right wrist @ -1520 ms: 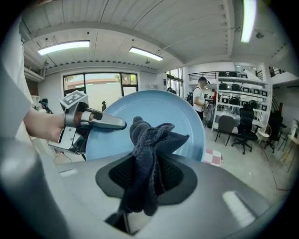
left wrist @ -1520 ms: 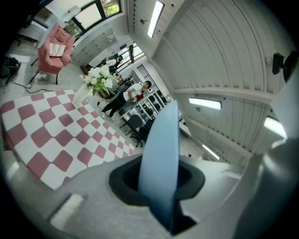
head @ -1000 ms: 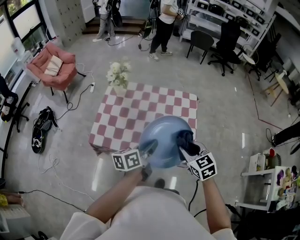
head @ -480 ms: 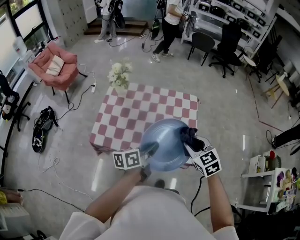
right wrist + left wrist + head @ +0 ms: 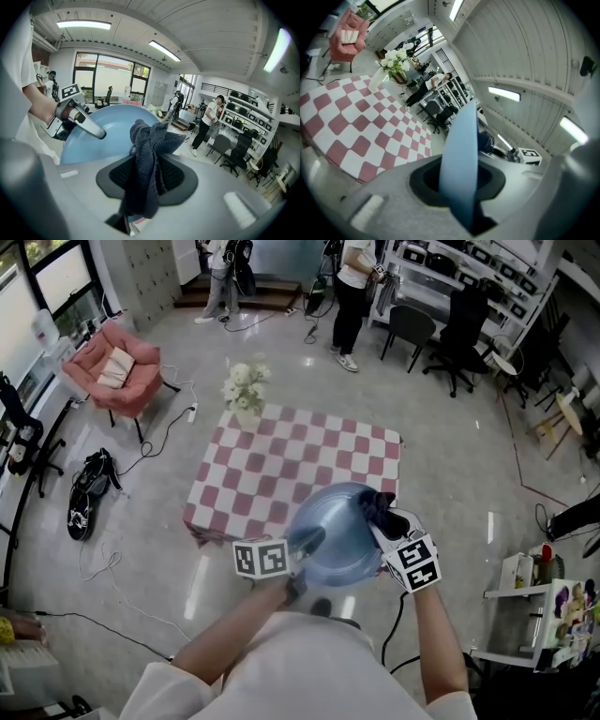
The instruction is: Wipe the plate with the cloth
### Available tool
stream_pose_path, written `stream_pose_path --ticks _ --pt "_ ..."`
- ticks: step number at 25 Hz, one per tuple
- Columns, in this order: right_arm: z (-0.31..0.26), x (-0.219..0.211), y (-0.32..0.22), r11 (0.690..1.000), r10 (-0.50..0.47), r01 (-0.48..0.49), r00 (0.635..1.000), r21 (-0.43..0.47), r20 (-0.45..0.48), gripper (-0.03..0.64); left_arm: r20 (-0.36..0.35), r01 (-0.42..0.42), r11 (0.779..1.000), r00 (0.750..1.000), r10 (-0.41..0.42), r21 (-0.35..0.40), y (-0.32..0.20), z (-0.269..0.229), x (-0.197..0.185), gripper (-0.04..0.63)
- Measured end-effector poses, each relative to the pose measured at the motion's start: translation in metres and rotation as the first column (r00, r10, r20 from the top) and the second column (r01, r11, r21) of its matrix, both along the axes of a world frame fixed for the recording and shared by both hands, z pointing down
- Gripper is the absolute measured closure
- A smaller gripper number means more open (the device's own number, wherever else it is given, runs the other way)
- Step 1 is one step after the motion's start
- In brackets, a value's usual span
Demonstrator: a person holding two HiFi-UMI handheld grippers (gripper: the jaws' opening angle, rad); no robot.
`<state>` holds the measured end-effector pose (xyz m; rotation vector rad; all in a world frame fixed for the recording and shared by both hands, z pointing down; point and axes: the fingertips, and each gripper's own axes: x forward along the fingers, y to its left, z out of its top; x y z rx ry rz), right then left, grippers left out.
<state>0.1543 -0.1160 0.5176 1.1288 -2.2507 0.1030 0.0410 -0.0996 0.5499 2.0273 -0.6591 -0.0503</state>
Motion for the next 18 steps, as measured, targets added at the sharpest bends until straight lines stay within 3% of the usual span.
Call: stream_pose_path --ticks 7,18 --pt "0.014 -0.015 0.005 1.0 -0.01 0.009 1.0 -0.018 -0.026 0.495 0.016 0.021 1.0 1.0 -0.021 -0.008 0.002 0.007 -0.004 0.522" --pt "0.008 -0.056 0.011 0.996 -0.082 0.083 0.995 -0.019 0.057 0.495 0.02 0.012 1.0 1.0 -0.012 -0.015 0.002 0.007 -0.001 0.522"
